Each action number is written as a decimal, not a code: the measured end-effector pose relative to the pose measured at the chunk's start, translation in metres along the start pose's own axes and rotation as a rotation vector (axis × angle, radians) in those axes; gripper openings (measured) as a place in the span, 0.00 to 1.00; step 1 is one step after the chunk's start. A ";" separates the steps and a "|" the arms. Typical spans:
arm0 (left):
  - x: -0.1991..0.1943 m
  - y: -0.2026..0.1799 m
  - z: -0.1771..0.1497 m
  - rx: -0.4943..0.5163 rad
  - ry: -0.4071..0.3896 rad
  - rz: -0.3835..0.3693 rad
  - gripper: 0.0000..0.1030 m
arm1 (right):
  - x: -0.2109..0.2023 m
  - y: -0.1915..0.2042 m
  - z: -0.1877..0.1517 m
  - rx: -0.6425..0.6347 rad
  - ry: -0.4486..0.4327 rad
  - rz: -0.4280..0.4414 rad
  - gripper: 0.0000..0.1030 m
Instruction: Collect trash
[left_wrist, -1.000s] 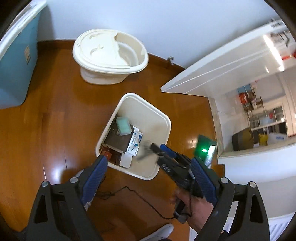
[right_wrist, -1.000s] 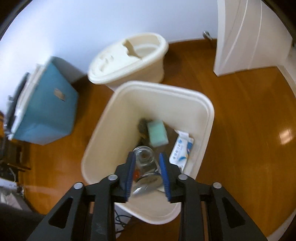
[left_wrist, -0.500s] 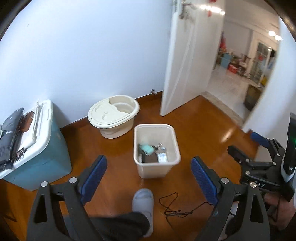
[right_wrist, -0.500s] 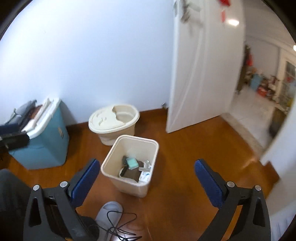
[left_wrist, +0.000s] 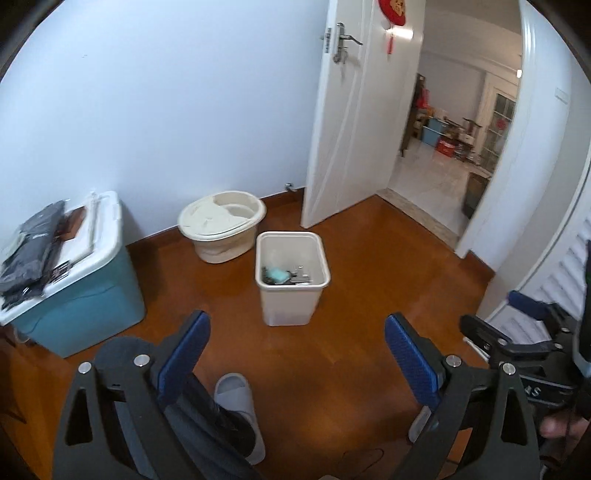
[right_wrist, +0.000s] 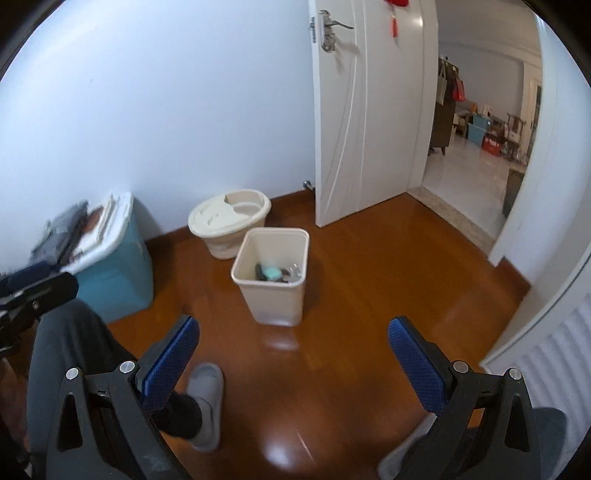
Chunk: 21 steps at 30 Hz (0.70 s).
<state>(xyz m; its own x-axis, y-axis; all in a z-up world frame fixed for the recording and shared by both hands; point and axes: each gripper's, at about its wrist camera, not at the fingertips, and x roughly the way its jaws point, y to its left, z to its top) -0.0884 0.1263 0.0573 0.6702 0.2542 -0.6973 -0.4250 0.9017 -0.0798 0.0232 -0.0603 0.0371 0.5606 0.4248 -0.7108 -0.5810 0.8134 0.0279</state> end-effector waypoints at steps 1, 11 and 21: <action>0.000 -0.003 -0.006 0.013 0.005 0.010 0.94 | -0.005 0.003 -0.005 -0.022 0.006 -0.019 1.00; 0.012 -0.006 -0.023 0.073 0.076 0.034 0.94 | -0.010 0.015 -0.013 -0.057 0.051 -0.002 1.00; 0.016 -0.008 -0.021 0.090 0.088 0.073 0.94 | -0.003 0.021 -0.007 -0.071 0.052 0.007 1.00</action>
<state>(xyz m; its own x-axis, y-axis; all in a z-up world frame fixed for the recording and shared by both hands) -0.0873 0.1157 0.0313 0.5823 0.2920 -0.7587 -0.4117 0.9107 0.0345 0.0051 -0.0475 0.0354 0.5263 0.4076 -0.7462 -0.6261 0.7796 -0.0158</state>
